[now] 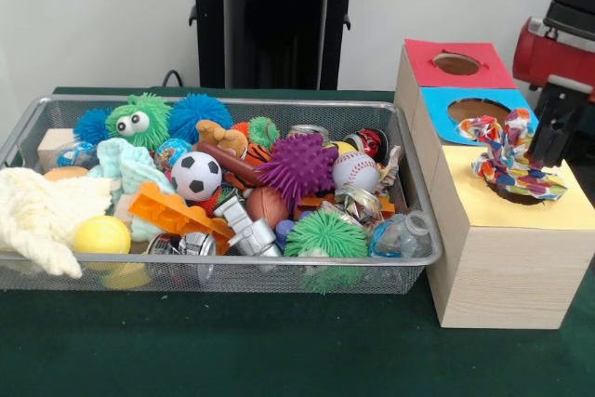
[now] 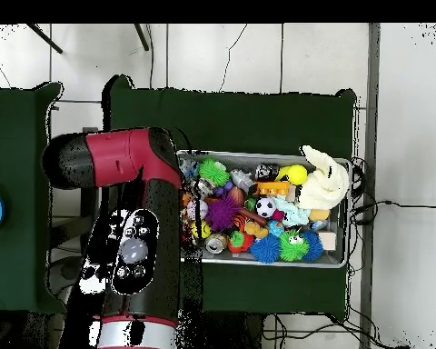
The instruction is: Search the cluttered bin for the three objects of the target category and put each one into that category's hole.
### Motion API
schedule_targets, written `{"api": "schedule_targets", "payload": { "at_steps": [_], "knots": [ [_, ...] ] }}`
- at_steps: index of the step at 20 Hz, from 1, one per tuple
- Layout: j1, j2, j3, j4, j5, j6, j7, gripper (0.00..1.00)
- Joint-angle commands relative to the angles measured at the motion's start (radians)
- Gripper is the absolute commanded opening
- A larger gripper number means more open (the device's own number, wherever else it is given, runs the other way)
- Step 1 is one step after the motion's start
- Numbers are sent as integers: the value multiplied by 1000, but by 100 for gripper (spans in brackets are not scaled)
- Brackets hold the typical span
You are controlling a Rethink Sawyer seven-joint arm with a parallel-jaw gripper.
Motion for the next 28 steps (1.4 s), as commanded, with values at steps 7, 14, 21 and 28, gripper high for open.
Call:
{"api": "schedule_targets", "payload": {
  "at_steps": [7,14,21,28],
  "knots": [
    [-60,-51,99,162,25,42,16,0],
    [-73,-60,109,191,16,13,14,0],
    [-89,-86,120,230,1,-9,-12,0],
    [-103,-111,129,275,-35,-42,-55,0]
  ]
}}
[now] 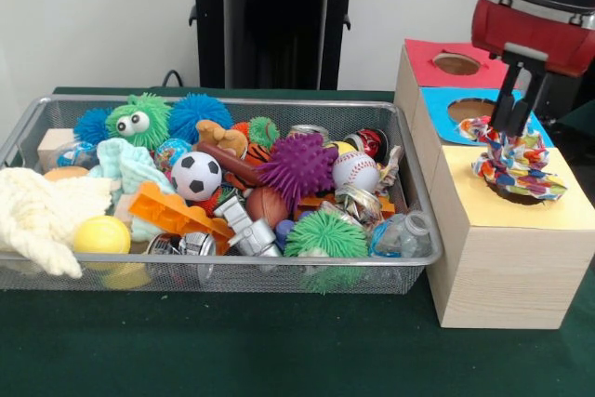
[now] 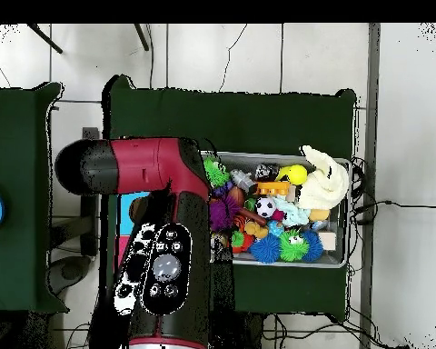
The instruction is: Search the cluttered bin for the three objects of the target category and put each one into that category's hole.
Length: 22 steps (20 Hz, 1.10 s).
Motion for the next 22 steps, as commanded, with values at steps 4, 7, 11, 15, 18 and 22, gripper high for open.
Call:
{"api": "schedule_targets", "payload": {
  "at_steps": [4,7,11,15,18,22],
  "knots": [
    [-18,-20,83,162,-65,-62,-41,0],
    [-15,-9,81,155,-74,-69,-35,0],
    [-16,3,88,141,-80,-73,-32,0],
    [-6,8,82,146,-93,-88,-9,0],
    [-9,22,89,150,-99,-125,-2,0],
    [-6,14,90,175,-98,-148,7,0]
  ]
}}
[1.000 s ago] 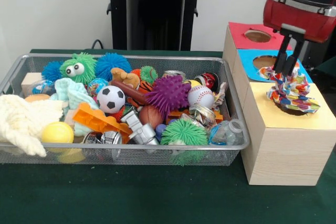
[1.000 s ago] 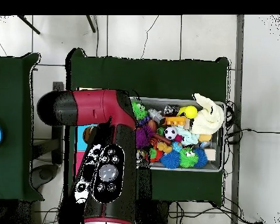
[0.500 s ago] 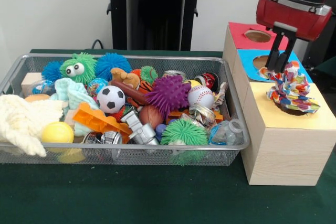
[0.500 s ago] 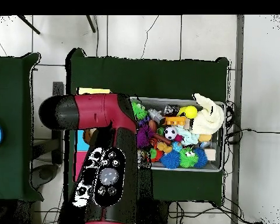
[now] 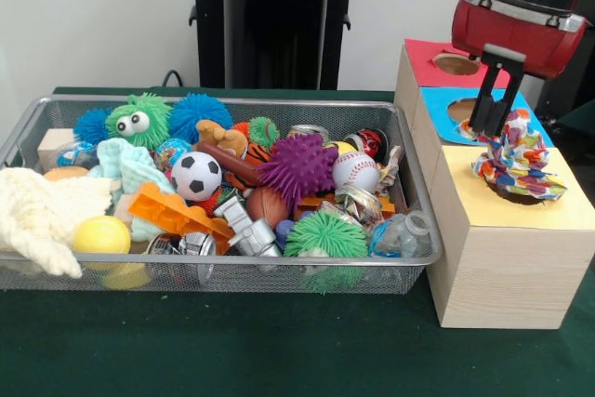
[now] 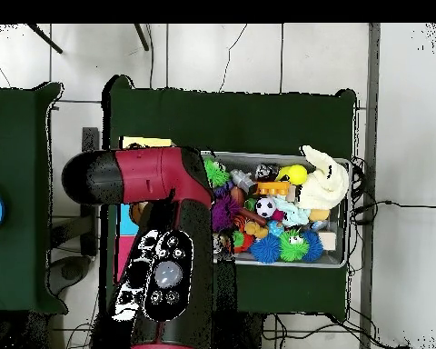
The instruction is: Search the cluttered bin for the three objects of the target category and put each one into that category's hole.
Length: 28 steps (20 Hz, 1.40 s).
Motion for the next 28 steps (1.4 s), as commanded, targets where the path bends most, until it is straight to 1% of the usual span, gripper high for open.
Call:
{"api": "schedule_targets", "payload": {
  "at_steps": [1,11,13,17,28],
  "knots": [
    [-6,29,89,131,-47,-80,6,0],
    [-23,8,110,140,-32,-50,-28,0],
    [-28,9,118,147,-34,-61,-35,0],
    [-15,14,111,147,-42,-69,-22,0],
    [19,121,75,58,-80,-118,13,0]
  ]
}}
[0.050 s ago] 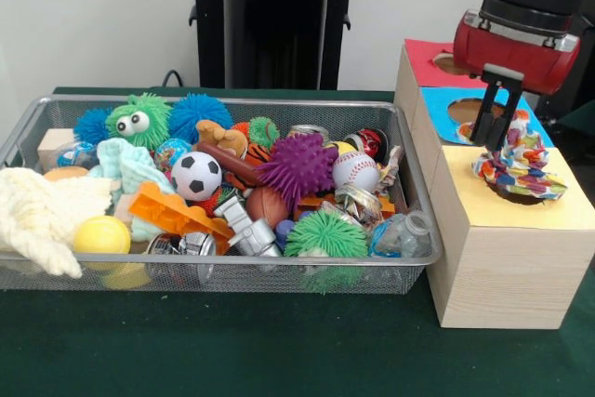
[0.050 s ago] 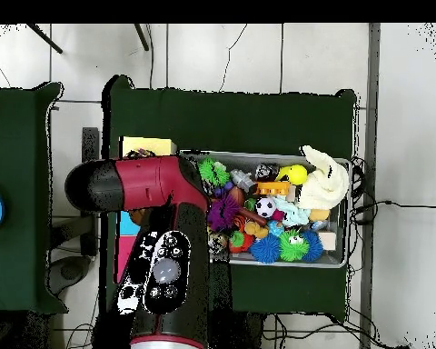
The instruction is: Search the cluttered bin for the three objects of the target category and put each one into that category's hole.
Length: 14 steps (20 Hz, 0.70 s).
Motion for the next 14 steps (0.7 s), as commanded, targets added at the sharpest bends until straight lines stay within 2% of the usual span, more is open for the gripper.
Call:
{"api": "schedule_targets", "payload": {
  "at_steps": [1,8,14],
  "knots": [
    [15,109,51,2,-83,-66,16,0],
    [18,141,37,-23,-108,-79,-7,0],
    [13,129,46,-22,-124,-57,-18,0]
  ]
}}
